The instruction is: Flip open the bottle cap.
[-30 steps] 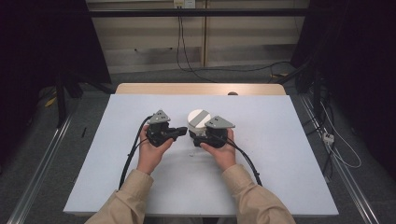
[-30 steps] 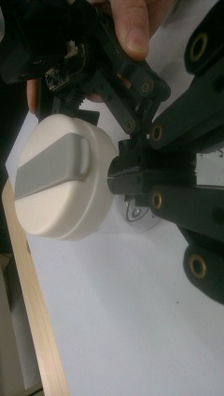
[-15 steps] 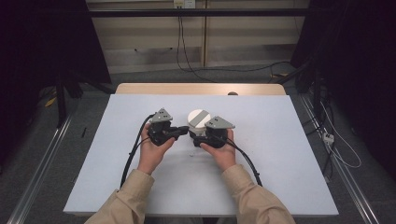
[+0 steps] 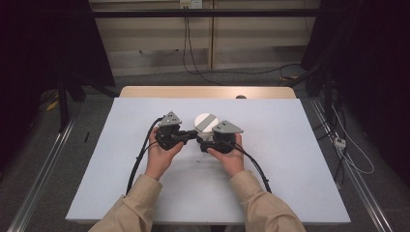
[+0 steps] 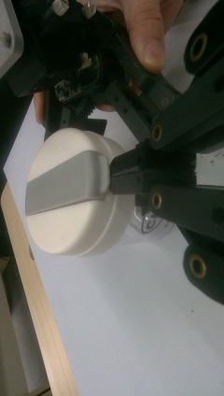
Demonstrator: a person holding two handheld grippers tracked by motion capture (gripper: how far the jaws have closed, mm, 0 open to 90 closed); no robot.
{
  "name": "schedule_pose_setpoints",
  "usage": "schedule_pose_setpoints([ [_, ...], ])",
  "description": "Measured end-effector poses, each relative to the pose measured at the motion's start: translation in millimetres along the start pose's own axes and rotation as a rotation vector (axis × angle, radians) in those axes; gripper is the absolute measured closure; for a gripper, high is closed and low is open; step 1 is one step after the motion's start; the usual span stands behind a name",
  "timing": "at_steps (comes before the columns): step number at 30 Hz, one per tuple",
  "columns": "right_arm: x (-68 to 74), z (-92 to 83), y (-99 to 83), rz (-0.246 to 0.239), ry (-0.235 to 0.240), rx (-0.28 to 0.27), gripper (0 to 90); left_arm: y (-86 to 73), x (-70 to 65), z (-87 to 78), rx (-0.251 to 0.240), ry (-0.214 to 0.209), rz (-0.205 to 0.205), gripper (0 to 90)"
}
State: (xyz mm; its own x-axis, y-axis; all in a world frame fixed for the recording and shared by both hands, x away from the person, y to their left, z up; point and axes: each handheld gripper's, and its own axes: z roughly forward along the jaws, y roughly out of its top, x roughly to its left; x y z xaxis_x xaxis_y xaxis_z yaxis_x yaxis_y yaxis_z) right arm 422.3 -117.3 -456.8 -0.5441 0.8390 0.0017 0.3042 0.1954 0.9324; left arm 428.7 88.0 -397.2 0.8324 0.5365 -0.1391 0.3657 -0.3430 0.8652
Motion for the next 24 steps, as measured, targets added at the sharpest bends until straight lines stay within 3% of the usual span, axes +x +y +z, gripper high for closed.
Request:
schedule_pose_setpoints([
  [15, 0.6, 0.4, -0.5, -0.002, -0.003, -0.002, 18.7, 2.0, -0.8, -1.9, -0.003, 0.013, 0.000, 90.0],
  [24, 0.4, 0.5, -0.6, -0.002, -0.002, 0.000, 18.7, 15.5, -3.5, -6.5, -0.036, 0.018, 0.008, 90.0],
])
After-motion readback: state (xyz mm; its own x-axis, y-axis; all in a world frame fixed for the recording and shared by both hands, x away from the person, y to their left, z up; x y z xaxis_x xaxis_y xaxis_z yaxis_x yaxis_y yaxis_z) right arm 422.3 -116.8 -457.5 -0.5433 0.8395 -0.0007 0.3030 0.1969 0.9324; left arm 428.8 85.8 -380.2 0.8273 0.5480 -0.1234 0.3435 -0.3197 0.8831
